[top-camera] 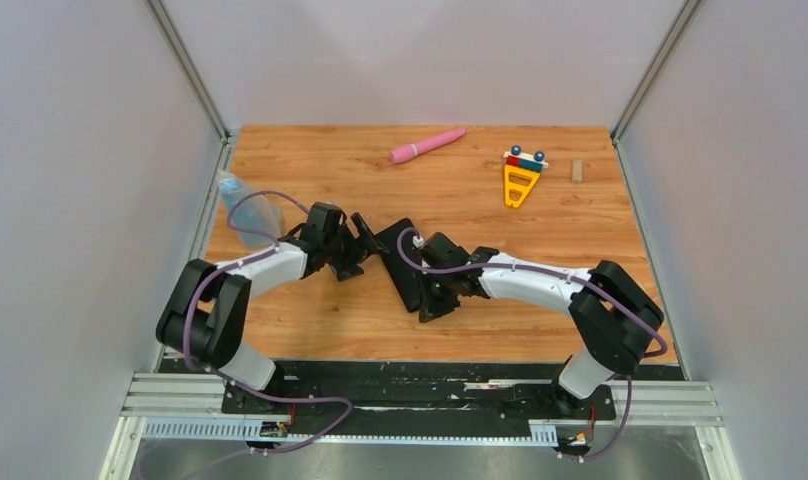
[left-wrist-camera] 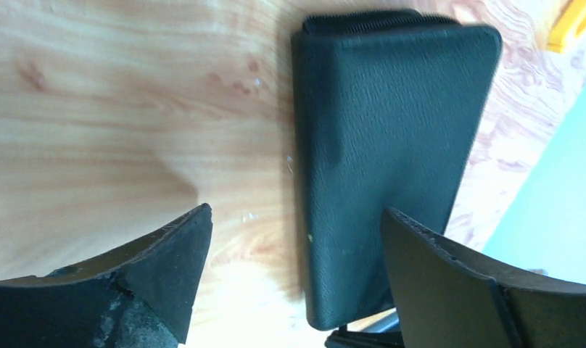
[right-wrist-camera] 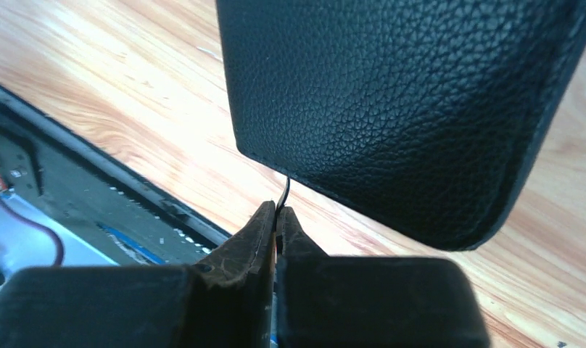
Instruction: Sort the hair-cutting tools
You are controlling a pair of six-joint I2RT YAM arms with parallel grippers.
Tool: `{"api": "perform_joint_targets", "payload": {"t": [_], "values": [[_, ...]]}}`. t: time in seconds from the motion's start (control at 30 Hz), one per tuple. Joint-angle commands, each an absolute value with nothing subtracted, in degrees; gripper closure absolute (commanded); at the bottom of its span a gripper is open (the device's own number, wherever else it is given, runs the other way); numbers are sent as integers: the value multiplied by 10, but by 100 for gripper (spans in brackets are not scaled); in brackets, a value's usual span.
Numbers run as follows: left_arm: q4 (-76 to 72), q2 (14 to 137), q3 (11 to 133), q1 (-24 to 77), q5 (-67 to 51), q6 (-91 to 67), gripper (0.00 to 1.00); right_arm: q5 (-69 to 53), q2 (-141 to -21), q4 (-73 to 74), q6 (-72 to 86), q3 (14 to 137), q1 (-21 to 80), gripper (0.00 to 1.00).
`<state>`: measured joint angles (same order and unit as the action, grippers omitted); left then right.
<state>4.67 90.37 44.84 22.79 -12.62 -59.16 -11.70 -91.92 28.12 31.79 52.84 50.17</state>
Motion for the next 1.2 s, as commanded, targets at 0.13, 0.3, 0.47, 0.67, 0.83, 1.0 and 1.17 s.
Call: {"api": "perform_joint_targets", "payload": {"t": [0.13,0.3,0.47,0.67,0.83,1.0,1.17], "values": [[14,782,372,271,-149,-621,1,-163,-944,260,301,635,506,100],[-42,760,334,292,-167,-667,1,-176,-956,253,300,658,506,100],[-87,746,294,304,-156,-716,6,-186,-957,239,309,661,506,100],[-119,736,270,326,-136,-756,24,-189,-958,233,311,661,506,100],[-126,729,270,333,-124,-769,50,-190,-949,234,309,648,506,100],[-115,722,275,333,-118,-767,76,-174,-934,244,301,626,506,100],[-70,715,288,332,-99,-748,96,-146,-914,269,286,590,490,100]]}}
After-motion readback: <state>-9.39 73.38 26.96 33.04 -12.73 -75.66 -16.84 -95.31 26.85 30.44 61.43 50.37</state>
